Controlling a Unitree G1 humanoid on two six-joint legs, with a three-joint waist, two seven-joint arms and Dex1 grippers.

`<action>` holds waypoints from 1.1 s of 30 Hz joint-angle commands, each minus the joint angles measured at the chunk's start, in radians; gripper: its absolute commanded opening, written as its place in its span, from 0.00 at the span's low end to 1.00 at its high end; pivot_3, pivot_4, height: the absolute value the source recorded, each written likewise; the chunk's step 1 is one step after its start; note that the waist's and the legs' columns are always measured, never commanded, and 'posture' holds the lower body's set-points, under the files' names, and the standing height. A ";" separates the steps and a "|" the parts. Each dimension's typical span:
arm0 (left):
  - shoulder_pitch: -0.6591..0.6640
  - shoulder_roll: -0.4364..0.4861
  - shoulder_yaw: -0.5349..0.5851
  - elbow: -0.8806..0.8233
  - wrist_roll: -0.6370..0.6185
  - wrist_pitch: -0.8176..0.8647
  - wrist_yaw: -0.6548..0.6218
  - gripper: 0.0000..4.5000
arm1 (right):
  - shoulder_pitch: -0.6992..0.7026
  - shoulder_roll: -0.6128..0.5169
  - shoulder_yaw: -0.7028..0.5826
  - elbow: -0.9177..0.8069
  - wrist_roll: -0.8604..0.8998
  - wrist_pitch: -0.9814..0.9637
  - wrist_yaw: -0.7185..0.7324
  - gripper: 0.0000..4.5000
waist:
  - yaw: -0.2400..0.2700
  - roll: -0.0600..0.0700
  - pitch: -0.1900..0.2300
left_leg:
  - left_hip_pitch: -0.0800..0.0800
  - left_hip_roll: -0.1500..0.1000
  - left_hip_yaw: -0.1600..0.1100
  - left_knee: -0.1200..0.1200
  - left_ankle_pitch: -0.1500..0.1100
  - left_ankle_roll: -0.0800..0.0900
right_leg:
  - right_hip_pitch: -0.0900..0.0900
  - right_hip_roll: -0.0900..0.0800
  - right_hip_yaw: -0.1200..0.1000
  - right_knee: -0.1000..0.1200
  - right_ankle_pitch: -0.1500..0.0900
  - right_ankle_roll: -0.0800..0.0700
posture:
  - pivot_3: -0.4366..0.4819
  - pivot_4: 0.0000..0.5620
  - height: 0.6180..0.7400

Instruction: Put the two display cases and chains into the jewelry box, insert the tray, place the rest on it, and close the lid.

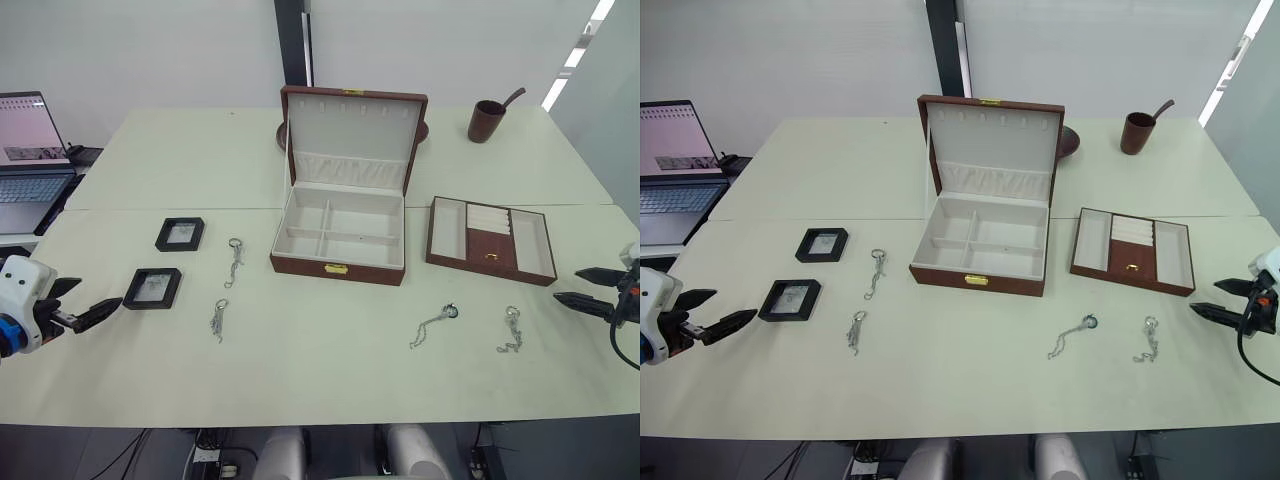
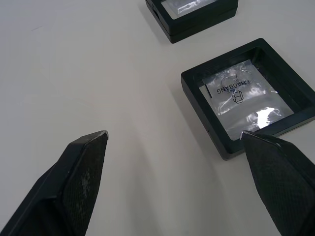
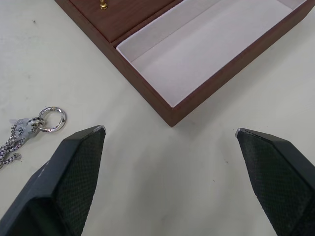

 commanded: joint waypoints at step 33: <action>-0.267 -0.177 -0.218 -0.353 0.007 0.214 0.167 0.72 | 0.004 0.258 -0.031 -0.642 0.147 0.309 -0.313 0.87 | 0.009 0.000 0.000 | -0.001 -0.001 -0.001 0.001 0.000 0.000 | 0.000 0.000 0.000 0.001 0.001 0.001 | 0.48 0.27 1.00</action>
